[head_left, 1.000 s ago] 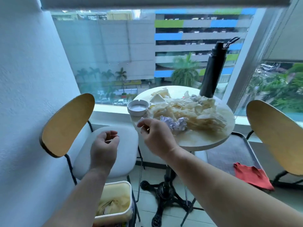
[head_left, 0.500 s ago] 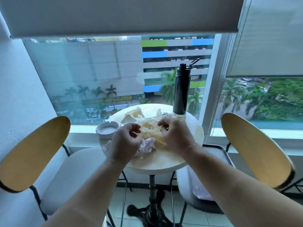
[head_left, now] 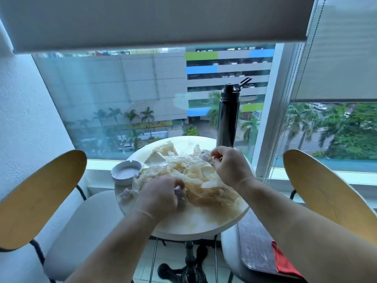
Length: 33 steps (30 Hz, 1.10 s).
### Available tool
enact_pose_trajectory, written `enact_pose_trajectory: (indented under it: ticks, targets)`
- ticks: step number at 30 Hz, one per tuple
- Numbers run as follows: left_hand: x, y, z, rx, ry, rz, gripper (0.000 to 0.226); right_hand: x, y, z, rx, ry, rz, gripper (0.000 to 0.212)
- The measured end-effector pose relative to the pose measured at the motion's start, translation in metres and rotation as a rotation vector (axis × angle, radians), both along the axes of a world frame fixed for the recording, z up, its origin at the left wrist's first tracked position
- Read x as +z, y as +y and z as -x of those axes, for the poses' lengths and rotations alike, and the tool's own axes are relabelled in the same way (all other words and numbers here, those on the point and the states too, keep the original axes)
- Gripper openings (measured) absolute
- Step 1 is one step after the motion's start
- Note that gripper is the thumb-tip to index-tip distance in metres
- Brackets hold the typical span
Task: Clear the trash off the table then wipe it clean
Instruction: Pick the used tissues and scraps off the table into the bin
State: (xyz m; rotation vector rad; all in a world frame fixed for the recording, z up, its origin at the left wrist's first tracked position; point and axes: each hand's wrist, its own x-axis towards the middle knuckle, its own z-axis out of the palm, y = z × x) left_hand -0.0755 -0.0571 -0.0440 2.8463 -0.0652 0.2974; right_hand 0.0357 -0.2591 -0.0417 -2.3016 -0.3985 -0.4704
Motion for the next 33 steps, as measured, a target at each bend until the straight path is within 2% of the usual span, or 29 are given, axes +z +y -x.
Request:
enact_pose_trajectory:
  ticks: [2, 5, 7, 12, 15, 17, 20, 22, 23, 27, 29, 33]
  targets:
    - [-0.004, 0.006, -0.003, -0.026, -0.048, 0.122, 0.022, -0.001, 0.004, -0.014, 0.021, 0.017, 0.020, 0.019]
    - [-0.009, 0.015, -0.010, -0.049, -0.190, 0.313, 0.037, -0.002, 0.014, -0.036, 0.041, 0.026, 0.108, 0.029]
    - [-0.010, 0.022, -0.018, -0.076, -0.281, 0.392, 0.038, -0.004, 0.020, -0.054, 0.047, 0.037, 0.198, 0.033]
    - [-0.009, 0.038, -0.046, -0.043, -0.404, 0.429, 0.030, -0.002, 0.031, -0.088, 0.084, 0.199, 0.520, 0.045]
    - [-0.002, 0.039, -0.057, -0.045, -0.447, 0.381, 0.032, 0.001, 0.034, -0.093, 0.098, 0.308, 0.590, 0.051]
    - [0.003, 0.038, -0.065, -0.093, -0.439, 0.337, 0.028, 0.001, 0.033, -0.095, 0.078, 0.297, 0.527, 0.049]
    - [0.008, 0.032, -0.079, -0.180, -0.436, 0.285, 0.021, 0.005, 0.028, -0.095, 0.054, 0.244, 0.330, 0.037]
    - [0.010, 0.024, -0.093, -0.193, -0.367, 0.262, 0.010, 0.014, 0.025, -0.091, 0.054, 0.172, 0.236, 0.030]
    - [0.012, 0.019, -0.100, -0.175, -0.287, 0.231, 0.014, 0.018, 0.023, -0.090, 0.055, 0.140, 0.188, 0.028]
    - [0.014, 0.001, -0.125, -0.113, -0.004, 0.016, 0.058, 0.035, 0.017, -0.085, 0.054, -0.001, 0.015, 0.029]
    - [0.010, -0.005, -0.136, -0.082, 0.065, -0.018, 0.063, 0.044, 0.014, -0.082, 0.066, -0.047, -0.076, 0.027]
    - [-0.002, -0.007, -0.150, -0.043, 0.037, 0.022, 0.026, 0.056, 0.009, -0.081, 0.085, 0.007, -0.286, 0.023]
